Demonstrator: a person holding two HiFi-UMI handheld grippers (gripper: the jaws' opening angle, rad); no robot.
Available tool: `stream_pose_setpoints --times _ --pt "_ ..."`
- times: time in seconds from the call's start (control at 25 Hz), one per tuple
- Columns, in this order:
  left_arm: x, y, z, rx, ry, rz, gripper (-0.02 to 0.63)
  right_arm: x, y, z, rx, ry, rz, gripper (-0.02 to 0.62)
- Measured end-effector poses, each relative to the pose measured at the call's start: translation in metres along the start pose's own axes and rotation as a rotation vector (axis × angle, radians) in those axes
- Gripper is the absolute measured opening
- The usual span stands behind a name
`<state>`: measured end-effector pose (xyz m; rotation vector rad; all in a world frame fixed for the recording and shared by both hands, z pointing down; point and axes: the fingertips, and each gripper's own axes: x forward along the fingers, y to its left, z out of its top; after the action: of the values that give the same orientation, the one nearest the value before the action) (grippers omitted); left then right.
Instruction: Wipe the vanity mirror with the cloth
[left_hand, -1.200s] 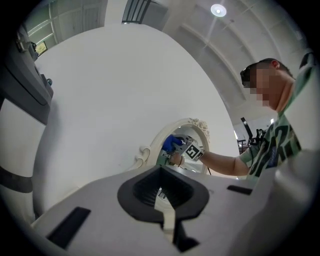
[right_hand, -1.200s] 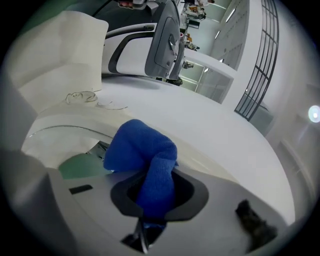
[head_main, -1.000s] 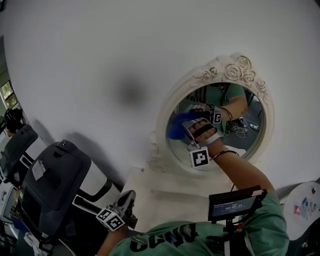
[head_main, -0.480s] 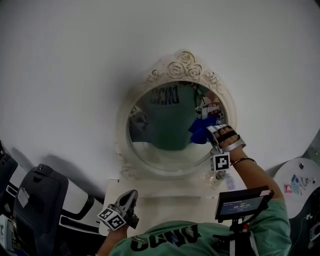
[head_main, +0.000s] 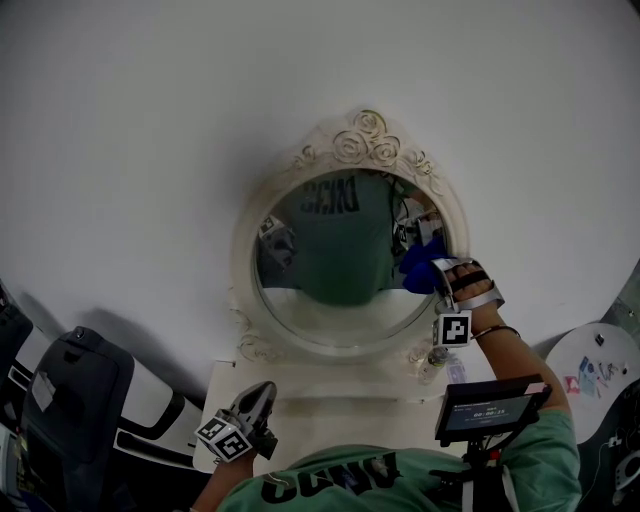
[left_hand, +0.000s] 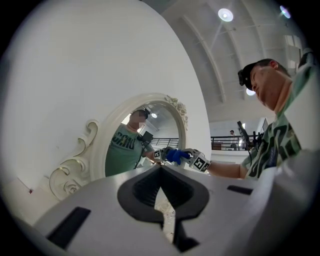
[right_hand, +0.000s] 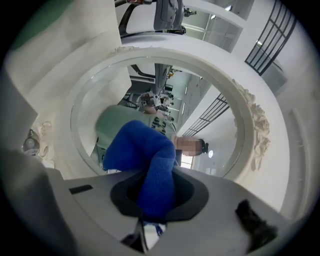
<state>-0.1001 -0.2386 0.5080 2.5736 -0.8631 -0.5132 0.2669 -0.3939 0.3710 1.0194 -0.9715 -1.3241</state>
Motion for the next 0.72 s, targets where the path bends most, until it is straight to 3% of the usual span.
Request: stream_pose_setpoints --times 0.4,0.56,0.72 --pt "-0.077 0.024 0.024 0.020 -0.078 0.152 0.000 0.011 -0.068 0.248 0.024 -0.446 -0.132 0.051" --pt "-0.120 0.039 0.036 0.030 -0.116 0.225 0.000 0.026 -0.082 0.334 -0.008 -0.536 -0.135 0.051" --pt "-0.151 0.047 0.041 0.024 -0.146 0.284 0.000 0.042 -0.079 0.374 -0.006 -0.564 -0.098 0.051"
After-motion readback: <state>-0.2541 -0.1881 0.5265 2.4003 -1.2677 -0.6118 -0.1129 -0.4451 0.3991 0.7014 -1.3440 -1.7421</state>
